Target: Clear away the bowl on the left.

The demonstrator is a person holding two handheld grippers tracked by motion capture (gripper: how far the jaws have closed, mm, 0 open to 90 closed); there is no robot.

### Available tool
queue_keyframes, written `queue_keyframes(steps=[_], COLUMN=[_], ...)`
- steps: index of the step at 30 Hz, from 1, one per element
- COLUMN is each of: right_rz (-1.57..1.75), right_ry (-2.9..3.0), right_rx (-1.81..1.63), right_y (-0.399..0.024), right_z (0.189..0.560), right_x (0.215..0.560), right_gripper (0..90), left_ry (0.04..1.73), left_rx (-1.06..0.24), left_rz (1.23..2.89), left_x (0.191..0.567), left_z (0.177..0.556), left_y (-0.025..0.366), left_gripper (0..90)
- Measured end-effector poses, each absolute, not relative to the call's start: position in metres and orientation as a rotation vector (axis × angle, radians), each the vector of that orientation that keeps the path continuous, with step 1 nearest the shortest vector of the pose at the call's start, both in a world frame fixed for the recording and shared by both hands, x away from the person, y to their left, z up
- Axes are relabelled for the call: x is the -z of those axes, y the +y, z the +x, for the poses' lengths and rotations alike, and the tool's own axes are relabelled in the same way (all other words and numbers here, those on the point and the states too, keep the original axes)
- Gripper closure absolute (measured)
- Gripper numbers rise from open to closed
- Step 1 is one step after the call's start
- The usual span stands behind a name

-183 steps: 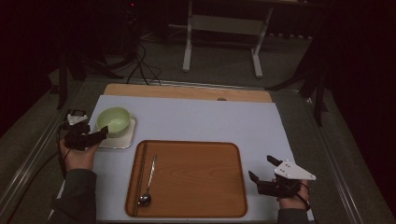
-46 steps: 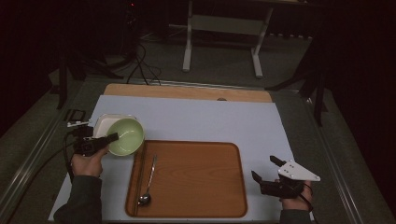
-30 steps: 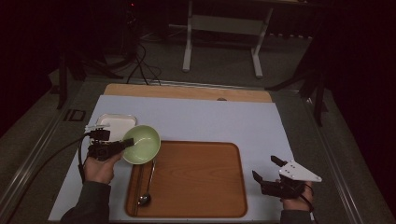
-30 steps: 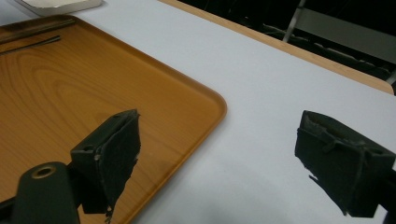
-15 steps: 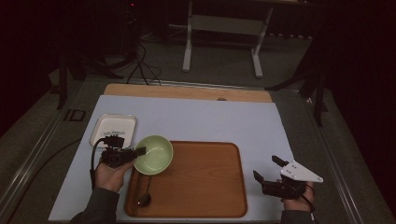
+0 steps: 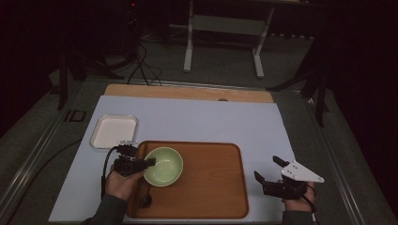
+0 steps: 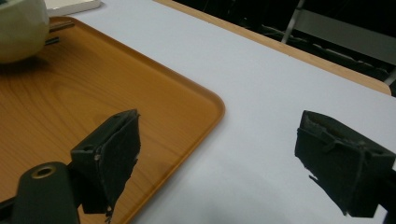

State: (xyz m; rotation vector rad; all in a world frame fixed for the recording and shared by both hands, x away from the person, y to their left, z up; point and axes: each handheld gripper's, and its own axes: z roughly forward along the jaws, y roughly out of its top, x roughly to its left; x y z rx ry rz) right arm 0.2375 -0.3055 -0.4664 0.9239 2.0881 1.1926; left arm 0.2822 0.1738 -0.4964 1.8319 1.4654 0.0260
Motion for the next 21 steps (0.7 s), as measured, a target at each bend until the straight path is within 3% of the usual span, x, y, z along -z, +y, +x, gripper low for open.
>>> queue_keyframes(steps=[21], right_rz=[0.927], right_ry=[2.086], right_rx=[-1.191], right_y=[-0.306], right_z=[0.236], right_x=[0.466], right_gripper=[13.7], left_ry=[1.444], left_rx=[0.056], left_rz=[1.881], left_x=[0.513], left_z=[0.281], left_y=[0.152], left_gripper=[78.6])
